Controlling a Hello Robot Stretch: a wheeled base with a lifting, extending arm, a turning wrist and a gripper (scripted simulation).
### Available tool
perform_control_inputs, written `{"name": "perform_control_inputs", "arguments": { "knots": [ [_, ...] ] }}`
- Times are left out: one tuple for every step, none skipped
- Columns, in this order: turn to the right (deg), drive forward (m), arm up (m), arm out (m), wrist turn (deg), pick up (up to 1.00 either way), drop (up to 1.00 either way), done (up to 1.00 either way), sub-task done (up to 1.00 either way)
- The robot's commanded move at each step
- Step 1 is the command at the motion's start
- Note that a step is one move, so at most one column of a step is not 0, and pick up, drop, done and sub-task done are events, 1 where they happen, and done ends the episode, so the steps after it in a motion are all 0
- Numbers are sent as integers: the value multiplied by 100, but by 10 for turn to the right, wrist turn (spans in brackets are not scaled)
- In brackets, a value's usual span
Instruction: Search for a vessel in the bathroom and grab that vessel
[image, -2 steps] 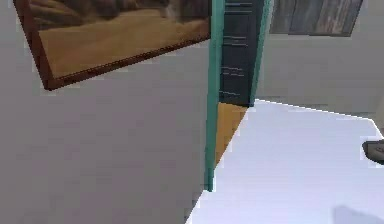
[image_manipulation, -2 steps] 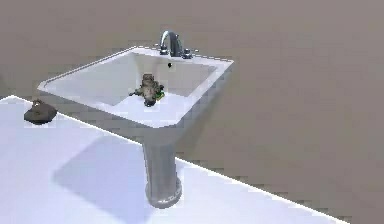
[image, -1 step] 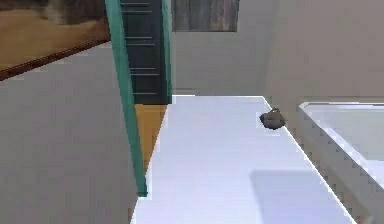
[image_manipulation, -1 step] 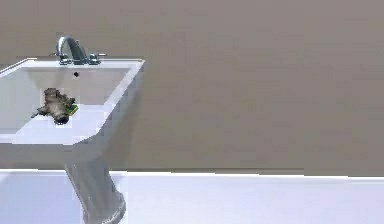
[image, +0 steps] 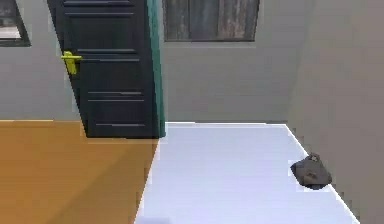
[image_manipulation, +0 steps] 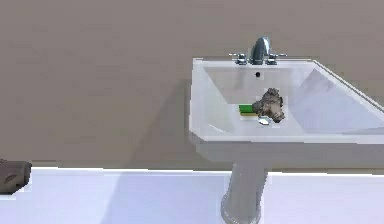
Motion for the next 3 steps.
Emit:
{"name": "perform_control_inputs", "arguments": {
  "knots": [
    [0,5,0,0,0,0,0,0,0],
    [420,0,0,0,0,0,0,0,0],
    [30,0,0,0,0,0,0,0,0]
  ]
}}
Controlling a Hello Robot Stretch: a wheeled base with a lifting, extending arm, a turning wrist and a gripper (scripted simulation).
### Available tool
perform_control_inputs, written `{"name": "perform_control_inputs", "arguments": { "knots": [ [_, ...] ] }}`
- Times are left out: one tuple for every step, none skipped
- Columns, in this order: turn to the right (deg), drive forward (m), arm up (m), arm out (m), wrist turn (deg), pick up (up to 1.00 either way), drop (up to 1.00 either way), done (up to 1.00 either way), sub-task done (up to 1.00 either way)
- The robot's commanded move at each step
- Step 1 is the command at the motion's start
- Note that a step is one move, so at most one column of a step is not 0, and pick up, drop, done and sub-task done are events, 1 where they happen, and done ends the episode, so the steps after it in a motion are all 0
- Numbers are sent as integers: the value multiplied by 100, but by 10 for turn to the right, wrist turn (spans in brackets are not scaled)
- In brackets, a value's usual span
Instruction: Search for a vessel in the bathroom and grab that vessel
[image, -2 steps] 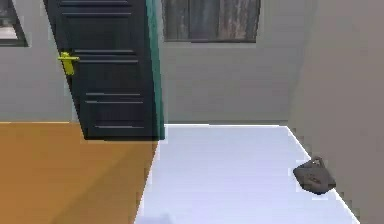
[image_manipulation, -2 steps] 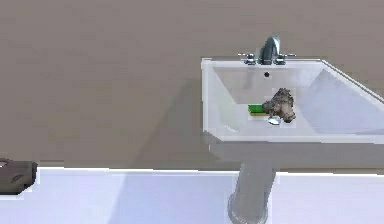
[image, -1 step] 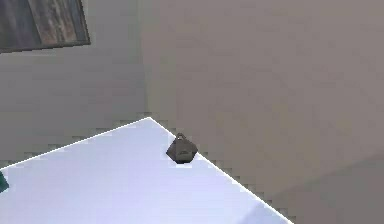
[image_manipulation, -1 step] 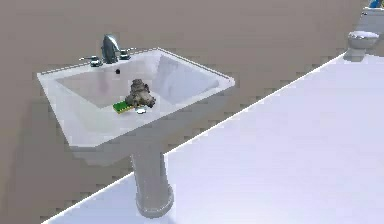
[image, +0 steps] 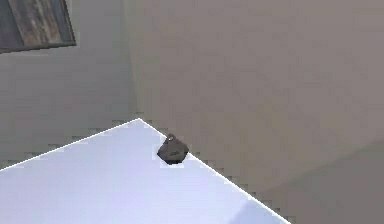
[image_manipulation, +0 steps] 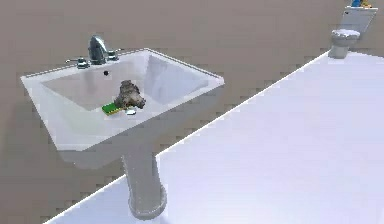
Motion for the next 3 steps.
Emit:
{"name": "perform_control_inputs", "arguments": {
  "knots": [
    [0,85,0,0,0,0,0,0,0],
    [-450,0,0,0,0,0,0,0,0],
    [-450,0,0,0,0,0,0,0,0]
  ]
}}
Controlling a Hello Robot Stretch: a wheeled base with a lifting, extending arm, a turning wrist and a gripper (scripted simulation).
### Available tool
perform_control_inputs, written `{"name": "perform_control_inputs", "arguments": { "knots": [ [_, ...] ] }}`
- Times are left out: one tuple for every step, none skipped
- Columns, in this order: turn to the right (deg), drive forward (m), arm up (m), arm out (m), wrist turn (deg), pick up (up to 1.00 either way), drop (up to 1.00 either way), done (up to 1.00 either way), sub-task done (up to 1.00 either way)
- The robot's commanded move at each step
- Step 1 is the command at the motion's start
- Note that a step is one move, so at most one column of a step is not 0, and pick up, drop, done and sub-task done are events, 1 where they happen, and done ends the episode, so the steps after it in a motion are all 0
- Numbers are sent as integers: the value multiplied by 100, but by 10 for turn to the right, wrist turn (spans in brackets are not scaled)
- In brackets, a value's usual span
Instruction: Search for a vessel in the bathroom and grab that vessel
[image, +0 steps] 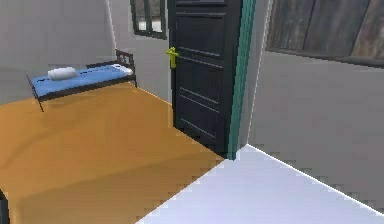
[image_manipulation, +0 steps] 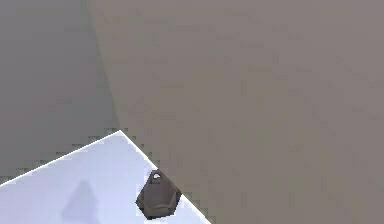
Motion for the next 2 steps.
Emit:
{"name": "perform_control_inputs", "arguments": {
  "knots": [
    [-90,0,0,0,0,0,0,0,0],
    [0,0,16,0,0,0,0,0,0]
  ]
}}
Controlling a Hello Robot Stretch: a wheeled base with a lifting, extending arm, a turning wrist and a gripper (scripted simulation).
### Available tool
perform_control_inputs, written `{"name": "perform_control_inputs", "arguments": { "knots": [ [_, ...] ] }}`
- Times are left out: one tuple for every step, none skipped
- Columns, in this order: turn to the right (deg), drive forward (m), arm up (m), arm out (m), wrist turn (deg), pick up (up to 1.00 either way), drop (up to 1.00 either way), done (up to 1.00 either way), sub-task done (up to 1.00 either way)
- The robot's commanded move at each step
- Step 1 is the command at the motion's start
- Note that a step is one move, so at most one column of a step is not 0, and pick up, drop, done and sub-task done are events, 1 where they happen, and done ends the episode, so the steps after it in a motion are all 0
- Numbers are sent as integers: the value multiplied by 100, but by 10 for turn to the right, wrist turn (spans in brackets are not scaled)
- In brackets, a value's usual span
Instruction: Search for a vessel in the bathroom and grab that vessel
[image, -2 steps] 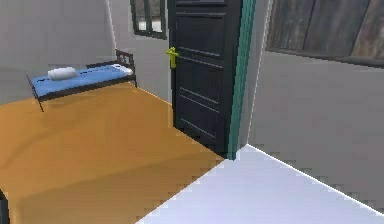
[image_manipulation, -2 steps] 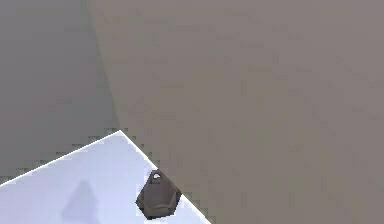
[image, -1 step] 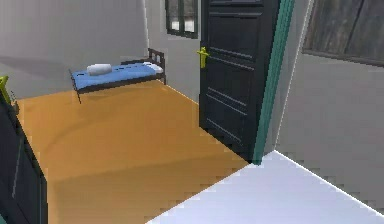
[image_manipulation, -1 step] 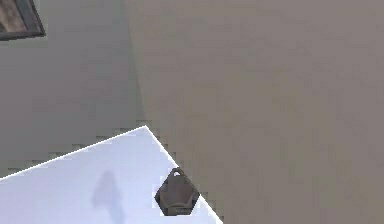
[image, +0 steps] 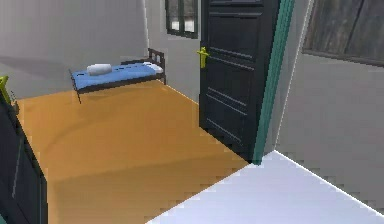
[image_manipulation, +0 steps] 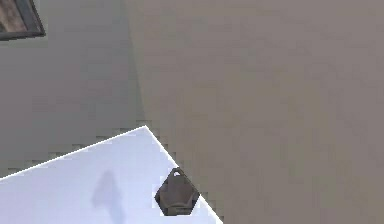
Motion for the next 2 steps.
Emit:
{"name": "perform_control_inputs", "arguments": {
  "knots": [
    [0,0,0,48,0,0,0,0,0],
    [0,0,0,0,450,0,0,0,0]
  ]
}}
